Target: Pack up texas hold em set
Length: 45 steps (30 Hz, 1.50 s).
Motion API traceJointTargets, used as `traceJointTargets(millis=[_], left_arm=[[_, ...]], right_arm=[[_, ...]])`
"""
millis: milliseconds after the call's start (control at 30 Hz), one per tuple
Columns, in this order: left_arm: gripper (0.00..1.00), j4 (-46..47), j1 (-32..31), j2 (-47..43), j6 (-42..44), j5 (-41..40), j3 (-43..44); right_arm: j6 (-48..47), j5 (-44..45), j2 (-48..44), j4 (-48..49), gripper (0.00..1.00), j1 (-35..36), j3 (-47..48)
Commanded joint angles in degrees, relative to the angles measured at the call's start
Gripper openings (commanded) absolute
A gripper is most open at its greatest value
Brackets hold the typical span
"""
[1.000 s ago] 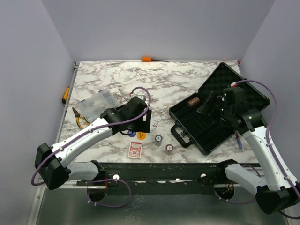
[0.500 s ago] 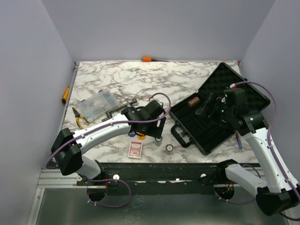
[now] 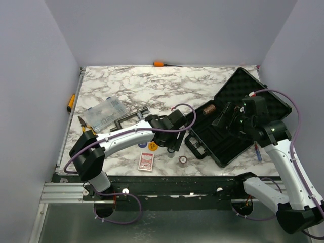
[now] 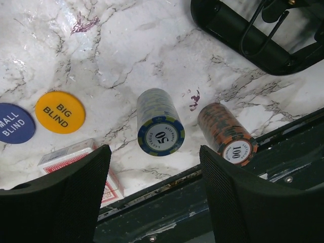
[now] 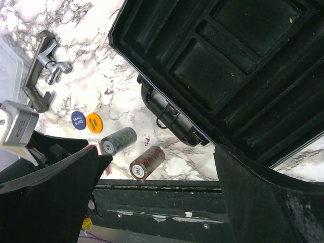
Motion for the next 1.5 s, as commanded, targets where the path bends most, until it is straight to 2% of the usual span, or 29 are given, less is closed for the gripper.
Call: traceJointTargets(millis=[0,567,933,1100,1233,1400,1467], left_arm=[[0.69,0.12,-0.27,2.66,-0.08,-0.60,1.41],[0.56,0.76,-0.54,8.04,-0.81,-1.21,3.14],[0.55,0.97,-1.07,9.75,-1.20,-0.26,3.04],[0.49,1.01,-1.06,10.92,-1.44,-0.27,3.71],[0.37,1.47,-1.07,11.17,-1.76,0.13,3.12],[0.00,2.54,-1.06,10.23,-1.54,0.80,2.04],[0.00,2.67,-1.06,9.11,-1.70,1.12,1.95]], right_arm=[[-0.56,1.27,-1.49,-2.76,1.00,-0.30,1.77],[-1.82,0.54,-0.74,-2.85,1.00,-0.30,2.04],[-2.10,0.91,-1.51,-3.78,1.00,-0.30,1.95],[-2.02,1.15,-1.85,-4.11,1.00,-0.28,2.13],[-2.01,1.47,-2.14,-4.66,1.00,-0.32,2.45],[-1.75,1.68,-2.40,-5.08,1.00,-0.31,2.91],[-1.51,1.69,-2.36,-5.25,1.00,-0.30,3.37]])
